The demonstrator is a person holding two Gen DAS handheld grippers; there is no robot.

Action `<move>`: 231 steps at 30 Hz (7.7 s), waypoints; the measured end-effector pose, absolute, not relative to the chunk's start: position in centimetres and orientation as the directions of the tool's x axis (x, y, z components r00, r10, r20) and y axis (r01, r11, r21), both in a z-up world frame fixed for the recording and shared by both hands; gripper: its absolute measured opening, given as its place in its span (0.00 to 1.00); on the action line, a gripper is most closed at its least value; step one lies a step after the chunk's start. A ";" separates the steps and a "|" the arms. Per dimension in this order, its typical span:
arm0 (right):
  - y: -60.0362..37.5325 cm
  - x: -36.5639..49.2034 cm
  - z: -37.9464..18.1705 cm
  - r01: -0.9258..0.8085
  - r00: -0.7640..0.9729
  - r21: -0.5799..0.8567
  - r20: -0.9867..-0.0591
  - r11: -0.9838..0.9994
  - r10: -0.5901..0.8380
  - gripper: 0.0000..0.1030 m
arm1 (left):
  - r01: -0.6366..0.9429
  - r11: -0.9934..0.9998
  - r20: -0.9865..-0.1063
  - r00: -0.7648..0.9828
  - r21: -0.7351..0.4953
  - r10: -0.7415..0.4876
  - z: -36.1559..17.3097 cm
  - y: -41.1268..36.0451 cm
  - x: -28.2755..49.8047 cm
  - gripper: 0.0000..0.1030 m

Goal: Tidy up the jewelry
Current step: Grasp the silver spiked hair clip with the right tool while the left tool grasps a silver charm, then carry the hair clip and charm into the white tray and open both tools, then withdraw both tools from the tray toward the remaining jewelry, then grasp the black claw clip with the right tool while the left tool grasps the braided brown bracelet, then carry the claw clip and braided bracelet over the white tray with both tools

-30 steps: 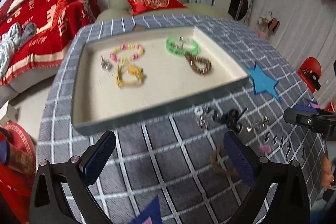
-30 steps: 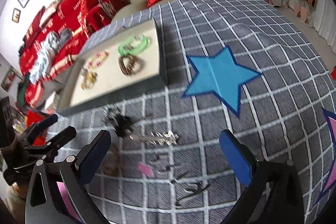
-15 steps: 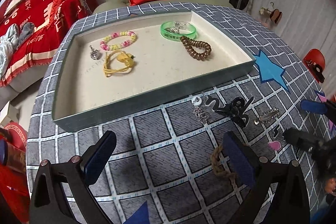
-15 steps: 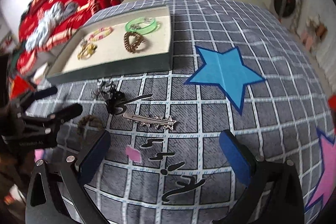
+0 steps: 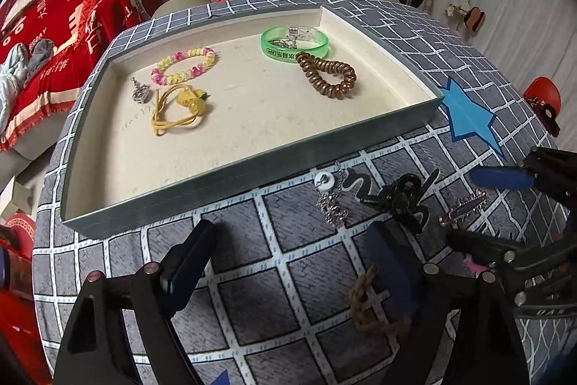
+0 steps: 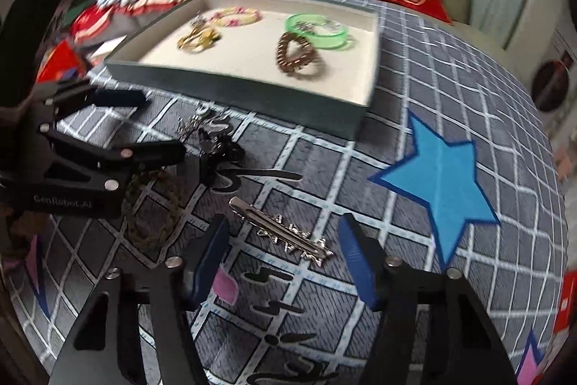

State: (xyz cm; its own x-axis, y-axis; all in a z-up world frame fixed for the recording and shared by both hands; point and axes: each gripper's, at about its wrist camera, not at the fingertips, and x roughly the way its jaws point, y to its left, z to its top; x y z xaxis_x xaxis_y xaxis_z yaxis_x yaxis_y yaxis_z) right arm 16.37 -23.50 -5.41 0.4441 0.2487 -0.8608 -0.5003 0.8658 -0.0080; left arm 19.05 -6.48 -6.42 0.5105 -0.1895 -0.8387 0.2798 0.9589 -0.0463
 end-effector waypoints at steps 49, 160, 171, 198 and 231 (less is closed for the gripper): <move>-23.3 17.3 1.4 -0.315 0.529 0.158 -0.790 0.936 0.312 0.47 | 0.303 0.945 -0.704 0.644 -0.125 -0.299 1.6 -1.6 18.1 0.27; -22.4 18.2 -4.7 -0.115 0.425 0.266 -0.858 0.957 0.290 0.89 | 0.179 0.979 -0.788 0.588 -0.096 -0.185 -3.6 1.8 15.4 1.00; -20.9 19.0 -5.5 -0.185 0.406 0.214 -0.872 0.959 0.273 0.86 | 0.192 0.974 -0.823 0.529 -0.121 -0.206 -5.5 -2.1 13.6 1.00; -22.6 18.7 -4.5 -0.200 0.437 0.196 -0.859 0.960 0.267 0.27 | 0.278 0.960 -0.845 0.505 -0.036 -0.178 -6.4 -6.9 14.3 0.93; -24.8 16.0 -1.0 -0.144 0.512 0.244 -0.811 0.959 0.283 0.27 | 0.344 0.922 -0.776 0.526 -0.180 -0.348 -2.9 -4.8 13.1 0.22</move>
State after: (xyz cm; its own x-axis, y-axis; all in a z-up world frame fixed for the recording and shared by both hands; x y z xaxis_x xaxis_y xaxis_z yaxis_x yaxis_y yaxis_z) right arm 15.96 -24.78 -0.97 0.5124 0.2828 -0.8108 -0.1438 0.9591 0.2436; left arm 13.07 -4.78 -2.86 0.5257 -0.3478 -0.7763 0.3438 0.9216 -0.1800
